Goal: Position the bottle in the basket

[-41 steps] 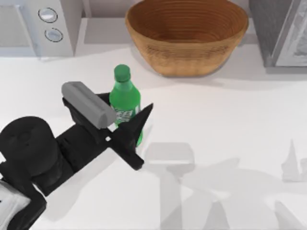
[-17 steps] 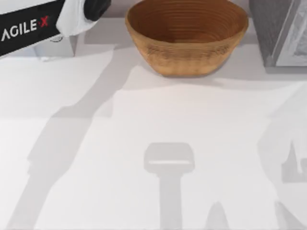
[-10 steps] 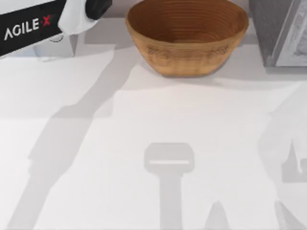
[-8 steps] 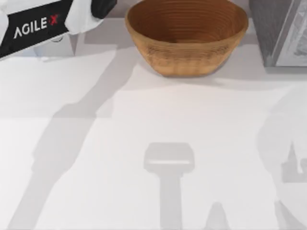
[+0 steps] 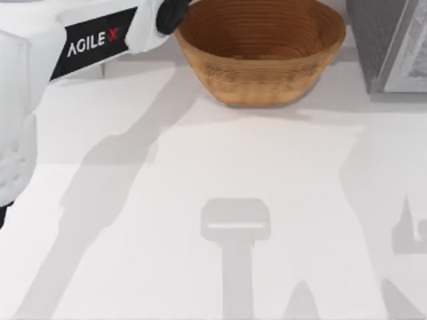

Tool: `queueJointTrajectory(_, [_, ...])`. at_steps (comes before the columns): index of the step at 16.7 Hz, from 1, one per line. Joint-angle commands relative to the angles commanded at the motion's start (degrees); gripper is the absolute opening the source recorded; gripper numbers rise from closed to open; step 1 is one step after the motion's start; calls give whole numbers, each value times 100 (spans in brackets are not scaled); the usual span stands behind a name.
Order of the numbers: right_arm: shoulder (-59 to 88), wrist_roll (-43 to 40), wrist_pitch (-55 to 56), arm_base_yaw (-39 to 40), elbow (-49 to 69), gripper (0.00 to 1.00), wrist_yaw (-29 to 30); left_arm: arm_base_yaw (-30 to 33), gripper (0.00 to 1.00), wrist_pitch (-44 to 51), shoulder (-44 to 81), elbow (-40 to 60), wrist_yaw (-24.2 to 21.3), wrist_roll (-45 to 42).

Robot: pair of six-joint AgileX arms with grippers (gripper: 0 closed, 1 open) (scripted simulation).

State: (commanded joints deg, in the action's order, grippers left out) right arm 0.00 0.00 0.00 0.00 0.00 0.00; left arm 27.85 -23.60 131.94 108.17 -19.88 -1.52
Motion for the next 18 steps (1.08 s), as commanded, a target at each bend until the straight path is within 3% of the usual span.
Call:
queueJointTrajectory(2, [0, 0, 0, 0, 0, 100, 0, 0, 0, 0, 0, 0, 0, 0])
queueJointTrajectory(15, [0, 0, 0, 0, 0, 100, 0, 0, 98, 0, 0, 0, 0, 0])
queueJointTrajectory(18, [0, 0, 0, 0, 0, 100, 0, 0, 100, 0, 0, 0, 0, 0])
